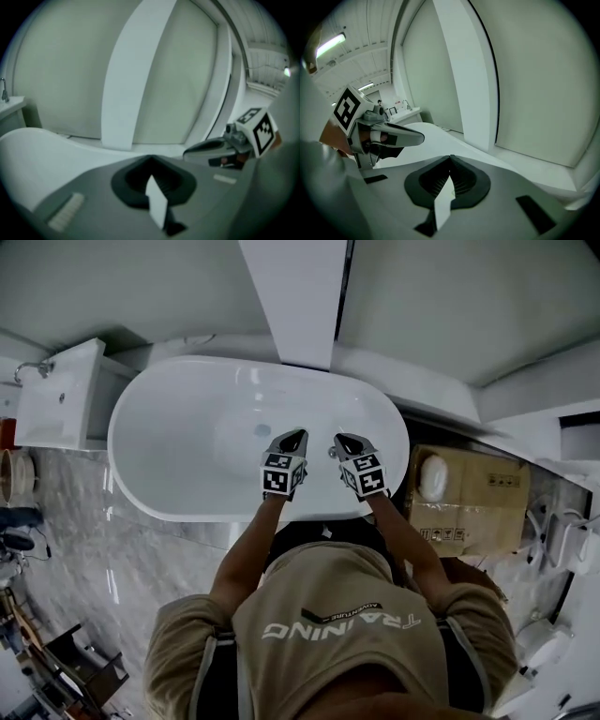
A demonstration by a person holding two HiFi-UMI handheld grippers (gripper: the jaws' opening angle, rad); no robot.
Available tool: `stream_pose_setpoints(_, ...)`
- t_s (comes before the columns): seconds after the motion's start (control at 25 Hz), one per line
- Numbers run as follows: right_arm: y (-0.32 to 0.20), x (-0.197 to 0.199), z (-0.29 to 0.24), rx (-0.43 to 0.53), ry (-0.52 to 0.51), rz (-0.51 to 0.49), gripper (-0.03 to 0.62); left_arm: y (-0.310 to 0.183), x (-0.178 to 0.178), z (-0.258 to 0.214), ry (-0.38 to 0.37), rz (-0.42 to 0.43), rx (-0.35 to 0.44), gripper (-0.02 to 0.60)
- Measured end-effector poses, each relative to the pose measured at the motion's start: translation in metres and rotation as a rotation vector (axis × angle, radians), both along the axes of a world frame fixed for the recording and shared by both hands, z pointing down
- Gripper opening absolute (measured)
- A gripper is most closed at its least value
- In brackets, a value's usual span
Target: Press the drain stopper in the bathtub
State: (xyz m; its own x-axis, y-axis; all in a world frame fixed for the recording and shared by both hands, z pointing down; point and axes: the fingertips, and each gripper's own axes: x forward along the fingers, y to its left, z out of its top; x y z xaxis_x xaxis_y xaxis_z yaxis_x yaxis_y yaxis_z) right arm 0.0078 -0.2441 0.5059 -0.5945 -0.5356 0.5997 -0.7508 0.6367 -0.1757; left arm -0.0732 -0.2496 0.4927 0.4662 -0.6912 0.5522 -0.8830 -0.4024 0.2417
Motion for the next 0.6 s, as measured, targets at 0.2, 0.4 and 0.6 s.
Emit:
stream_pose_setpoints(0.2,-0.004,-0.005,-0.051,0.054,-0.033,-0.06,0.008,-0.003,0.005,-0.042,0.007,0.008,0.053,0.002)
stream_pose_setpoints(0.4,-0.013,-0.003,-0.105,0.158,-0.035,-0.072,0.009,-0.016,0.01,-0.092,-0.017,0.037,0.131,0.002)
stream_pose_setpoints(0.6,-0.019,0.002,-0.162,0.262,-0.088,-0.086,0.008,-0.033,0.013,-0.139,-0.027,0.034,0.221,0.002)
